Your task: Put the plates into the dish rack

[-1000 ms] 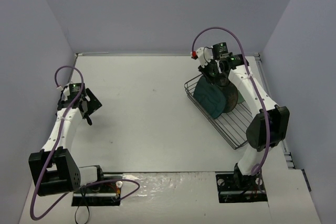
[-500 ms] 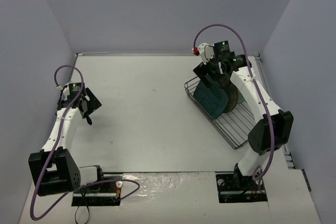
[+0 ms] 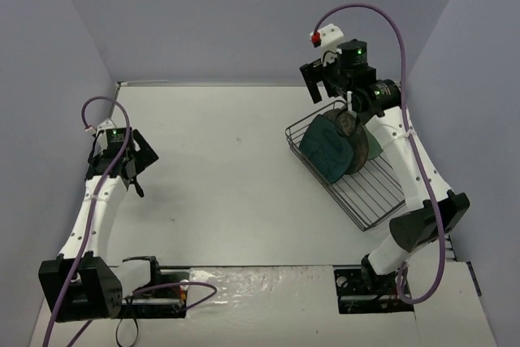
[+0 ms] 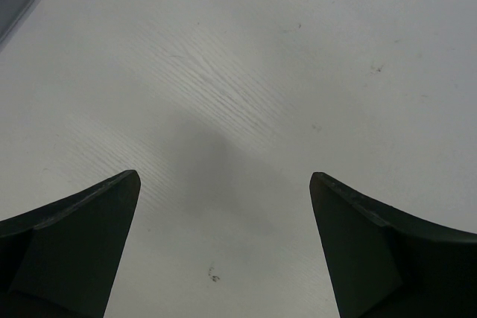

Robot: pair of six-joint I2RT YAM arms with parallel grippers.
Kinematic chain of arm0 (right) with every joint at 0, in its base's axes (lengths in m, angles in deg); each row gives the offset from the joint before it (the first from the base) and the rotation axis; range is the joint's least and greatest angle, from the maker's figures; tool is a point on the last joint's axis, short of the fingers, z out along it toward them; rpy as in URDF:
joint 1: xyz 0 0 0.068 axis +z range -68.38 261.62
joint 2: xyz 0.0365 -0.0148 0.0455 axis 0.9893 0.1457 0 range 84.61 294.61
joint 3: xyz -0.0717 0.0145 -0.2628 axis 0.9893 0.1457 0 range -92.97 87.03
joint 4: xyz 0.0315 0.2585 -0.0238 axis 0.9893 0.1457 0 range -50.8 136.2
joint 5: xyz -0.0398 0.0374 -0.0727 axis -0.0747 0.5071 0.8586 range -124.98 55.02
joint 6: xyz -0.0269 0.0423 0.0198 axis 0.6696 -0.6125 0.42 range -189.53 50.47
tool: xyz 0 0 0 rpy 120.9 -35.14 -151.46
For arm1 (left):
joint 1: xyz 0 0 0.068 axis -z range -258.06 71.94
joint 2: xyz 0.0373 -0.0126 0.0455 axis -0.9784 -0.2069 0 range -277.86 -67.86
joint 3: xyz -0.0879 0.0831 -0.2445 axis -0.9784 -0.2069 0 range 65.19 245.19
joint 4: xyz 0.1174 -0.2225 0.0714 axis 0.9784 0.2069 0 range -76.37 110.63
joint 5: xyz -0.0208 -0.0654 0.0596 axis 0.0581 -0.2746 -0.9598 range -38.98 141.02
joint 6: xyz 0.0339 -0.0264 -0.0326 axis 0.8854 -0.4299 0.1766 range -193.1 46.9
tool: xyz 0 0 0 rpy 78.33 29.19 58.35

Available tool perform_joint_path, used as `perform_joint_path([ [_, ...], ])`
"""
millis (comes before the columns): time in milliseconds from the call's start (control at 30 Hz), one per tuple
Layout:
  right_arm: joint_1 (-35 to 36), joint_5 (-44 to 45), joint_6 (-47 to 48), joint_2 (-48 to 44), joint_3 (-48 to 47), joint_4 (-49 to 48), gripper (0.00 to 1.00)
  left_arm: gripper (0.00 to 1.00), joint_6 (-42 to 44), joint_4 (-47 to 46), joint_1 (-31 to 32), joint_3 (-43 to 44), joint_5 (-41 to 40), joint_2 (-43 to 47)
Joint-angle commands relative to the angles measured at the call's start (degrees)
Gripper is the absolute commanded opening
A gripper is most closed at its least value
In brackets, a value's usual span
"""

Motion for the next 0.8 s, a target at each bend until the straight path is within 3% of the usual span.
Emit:
perform_joint_path([
  [0, 2.70, -2.84, -18.44, -4.93, -0.86, -12.76, 1.00, 0.97, -0.65, -2.67, 7.66, 5.57, -4.88, 1.32],
  [133, 2.82, -5.54, -27.55, -10.75, 11.91, -23.52, 1.00, 0.97, 0.08, -4.35, 8.81, 5.42, -2.94, 1.89],
  [300, 7.11, -17.98, -32.21, -13.07, 22.73, -31.15, 1.00, 0.97, 1.90, -4.00, 8.98, 3.84, -3.13, 5.57],
  [400, 14.02, -13.93, -35.17, -11.41, 31.19, -36.85, 1.00, 0.97, 1.34, -4.09, 8.91, 2.93, -3.22, 7.77],
  [533, 20.38, -10.00, -37.60, -4.96, 35.73, -44.72, 1.00, 0.97, 1.40, -6.41, 9.02, 1.16, -1.25, 9.18],
  [700, 22.98, -10.82, -39.86, 2.58, 37.37, -51.04, 1.00, 0.97, 0.90, -4.83, 9.15, 0.19, -1.56, 9.36],
  [767, 24.19, -10.75, -40.33, 4.01, 40.41, -57.87, 1.00, 0.97, 0.70, -4.42, 9.15, -1.09, -2.50, 9.69],
])
